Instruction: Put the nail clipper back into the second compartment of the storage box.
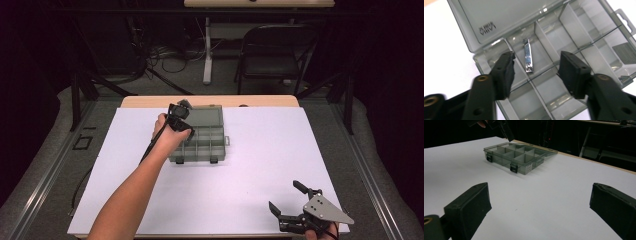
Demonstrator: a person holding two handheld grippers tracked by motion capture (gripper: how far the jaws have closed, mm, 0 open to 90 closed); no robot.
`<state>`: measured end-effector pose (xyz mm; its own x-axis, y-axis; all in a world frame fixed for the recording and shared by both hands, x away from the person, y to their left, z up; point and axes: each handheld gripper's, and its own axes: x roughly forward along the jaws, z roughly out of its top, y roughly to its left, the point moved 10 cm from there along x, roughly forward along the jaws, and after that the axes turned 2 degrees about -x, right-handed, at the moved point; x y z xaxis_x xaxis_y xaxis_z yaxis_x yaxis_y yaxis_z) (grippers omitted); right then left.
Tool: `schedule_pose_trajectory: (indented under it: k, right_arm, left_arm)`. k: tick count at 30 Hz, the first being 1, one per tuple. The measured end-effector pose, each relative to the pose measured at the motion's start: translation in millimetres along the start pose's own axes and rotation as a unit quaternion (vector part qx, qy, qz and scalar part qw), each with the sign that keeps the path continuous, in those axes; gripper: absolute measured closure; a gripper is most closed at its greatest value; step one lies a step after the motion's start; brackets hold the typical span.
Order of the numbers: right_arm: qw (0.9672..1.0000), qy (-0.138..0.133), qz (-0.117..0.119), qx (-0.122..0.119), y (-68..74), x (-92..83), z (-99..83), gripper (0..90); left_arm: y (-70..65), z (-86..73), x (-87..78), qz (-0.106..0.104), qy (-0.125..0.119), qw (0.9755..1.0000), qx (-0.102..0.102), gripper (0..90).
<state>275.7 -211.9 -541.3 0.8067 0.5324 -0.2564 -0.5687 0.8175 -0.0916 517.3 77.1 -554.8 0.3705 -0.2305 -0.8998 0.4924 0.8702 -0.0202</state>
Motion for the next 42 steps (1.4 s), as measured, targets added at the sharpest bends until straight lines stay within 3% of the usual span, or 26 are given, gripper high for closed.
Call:
schedule_pose_trajectory:
  k: [4,6,7,10,14,19,21,27,29,34,42]
  right_arm:
    - [1.0,-0.002,0.0,0.0,0.6,0.8,0.7,2.7]
    - [1.0,-0.001,0.0,0.0,1.7,1.7,0.6,2.8]
    - [1.0,-0.001,0.0,-0.001,1.9,1.7,0.4,2.8]
    - [1.0,0.0,0.0,-0.001,1.8,1.0,0.4,2.8]
    - [1.0,-0.001,-0.003,0.0,0.7,-0.2,0.8,2.9]
    - [1.0,-0.001,-0.003,-0.002,1.7,0.4,1.0,3.0]
    - [1.0,0.002,0.0,-0.001,2.1,0.6,0.3,3.0]
    - [1.0,-0.001,-0.003,-0.001,2.1,1.9,0.6,3.0]
    - [1.0,0.004,-0.003,-0.003,2.5,1.6,0.1,3.0]
    - [1.0,0.005,-0.005,-0.003,2.5,1.8,0.0,3.0]
    - [1.0,0.007,-0.005,-0.004,3.3,2.9,-0.4,3.0]
  left_arm:
    - [0.4,3.0,-8.0,0.004,-0.021,0.9998,0.006,35.8]
    - [-2.0,3.2,-11.6,-0.008,-0.027,0.9995,0.012,35.6]
    - [-4.3,4.5,-13.2,-0.019,-0.041,0.9987,0.024,35.8]
    - [-4.1,4.9,-20.0,-0.011,-0.061,0.9974,0.037,36.5]
    - [-5.4,-1.1,-29.9,-0.028,-0.08,0.9956,0.04,36.5]
    - [-12.1,-16.5,-44.2,-0.081,-0.118,0.9892,0.032,34.6]
    - [-11.4,-22.2,-49.4,-0.084,-0.13,0.9875,0.031,29.9]
    - [-13.3,-41.1,-68.9,-0.122,-0.179,0.9752,0.043,19.2]
    - [-15.4,-48.7,-75.9,-0.135,-0.198,0.9696,0.048,16.2]
    - [-19.6,-69.3,-88.8,-0.16,-0.226,0.9592,0.057,16.2]
    - [-23.7,-103.2,-102.4,-0.178,-0.277,0.9416,0.072,16.1]
